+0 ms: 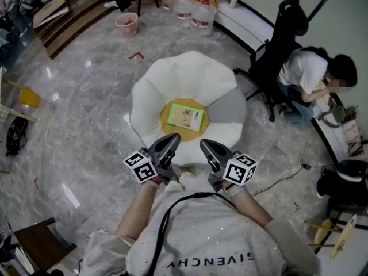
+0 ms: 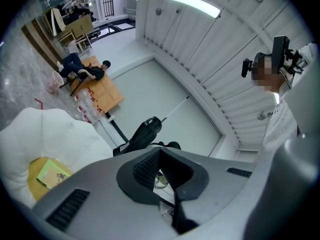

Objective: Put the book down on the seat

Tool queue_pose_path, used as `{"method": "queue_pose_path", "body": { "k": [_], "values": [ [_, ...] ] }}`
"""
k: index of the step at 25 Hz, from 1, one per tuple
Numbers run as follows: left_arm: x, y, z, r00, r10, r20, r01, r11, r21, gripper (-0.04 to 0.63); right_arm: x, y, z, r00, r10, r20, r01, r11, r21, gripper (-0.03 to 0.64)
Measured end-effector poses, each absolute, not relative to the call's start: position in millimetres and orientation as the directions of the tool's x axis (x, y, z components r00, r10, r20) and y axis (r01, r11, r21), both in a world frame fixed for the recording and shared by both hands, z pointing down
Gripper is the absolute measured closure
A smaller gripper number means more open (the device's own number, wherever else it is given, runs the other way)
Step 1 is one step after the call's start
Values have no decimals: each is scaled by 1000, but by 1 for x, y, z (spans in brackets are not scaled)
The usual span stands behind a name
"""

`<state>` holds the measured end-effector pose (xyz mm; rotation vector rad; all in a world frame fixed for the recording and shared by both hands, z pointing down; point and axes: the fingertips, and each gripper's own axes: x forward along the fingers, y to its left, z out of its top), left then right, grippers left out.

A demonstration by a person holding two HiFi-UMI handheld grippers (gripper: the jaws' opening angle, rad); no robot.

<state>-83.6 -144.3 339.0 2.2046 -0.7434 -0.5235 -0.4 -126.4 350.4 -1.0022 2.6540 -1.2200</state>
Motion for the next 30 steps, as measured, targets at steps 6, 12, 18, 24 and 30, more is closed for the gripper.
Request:
{"method": "queue_pose_path", "body": {
  "k": [6, 12, 18, 24, 30],
  "values": [
    [-86, -151, 334, 754, -645, -122, -352, -554, 754, 572, -6, -137, 340, -799, -562, 213, -541, 518, -662, 603],
    [-84, -161, 331, 761, -639, -115, -359, -562, 745, 572, -7, -145, 340, -799, -564, 206, -539, 523, -660, 603],
    [-84, -165, 337, 760, -642, -99, -368, -551, 749, 572, -7, -147, 345, -795, -563, 227, -551, 512, -659, 603],
    [-84, -164, 345, 763, -642, -75, -380, -540, 751, 572, -4, -152, 349, -790, -569, 229, -557, 508, -657, 603],
    [-86, -166, 345, 755, -652, -75, -386, -534, 752, 572, 1, -155, 346, -785, -576, 229, -561, 504, -656, 603]
  ]
}}
